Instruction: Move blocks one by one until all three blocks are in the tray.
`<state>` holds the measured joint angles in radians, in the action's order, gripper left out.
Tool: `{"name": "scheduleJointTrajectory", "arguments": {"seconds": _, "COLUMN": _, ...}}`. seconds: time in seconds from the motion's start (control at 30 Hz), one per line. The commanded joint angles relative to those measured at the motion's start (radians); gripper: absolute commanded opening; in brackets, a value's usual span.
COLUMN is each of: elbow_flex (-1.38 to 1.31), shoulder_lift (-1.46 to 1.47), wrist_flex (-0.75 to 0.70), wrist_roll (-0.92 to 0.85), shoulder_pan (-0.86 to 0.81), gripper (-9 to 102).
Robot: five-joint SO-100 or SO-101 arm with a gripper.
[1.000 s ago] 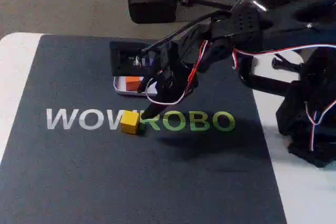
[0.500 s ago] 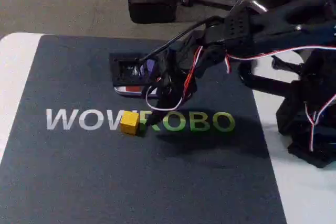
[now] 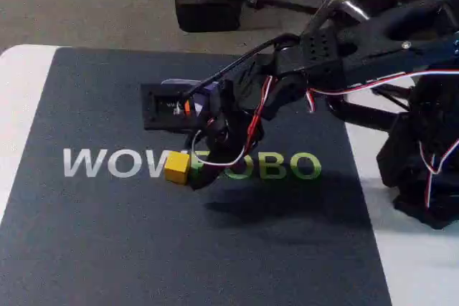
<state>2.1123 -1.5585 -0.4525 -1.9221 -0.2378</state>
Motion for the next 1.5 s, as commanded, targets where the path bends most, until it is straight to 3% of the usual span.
{"name": "scheduleJointTrajectory", "arguments": {"seconds": 0.0, "elbow_flex": -0.046, "shoulder_lift": -0.009, "wrist_flex": 0.029, "wrist_roll": 0.067, "shoulder_pan": 0.003, "gripper": 23}}
{"name": "scheduleJointTrajectory", "arguments": {"seconds": 0.3, "elbow_flex": -0.006, "shoulder_lift": -0.002, "wrist_flex": 0.124, "wrist_roll": 0.204, "shoulder_pan": -0.026, "gripper": 25}}
{"name": "scheduleJointTrajectory", "arguments": {"seconds": 0.77, "elbow_flex": 0.118, "shoulder_lift": -0.003, "wrist_flex": 0.233, "wrist_roll": 0.161, "shoulder_pan": -0.058, "gripper": 25}}
{"name": "scheduleJointTrajectory", "arguments": {"seconds": 1.47, "elbow_flex": 0.08, "shoulder_lift": 0.115, "wrist_flex": 0.334, "wrist_roll": 0.186, "shoulder_pan": -0.025, "gripper": 24}}
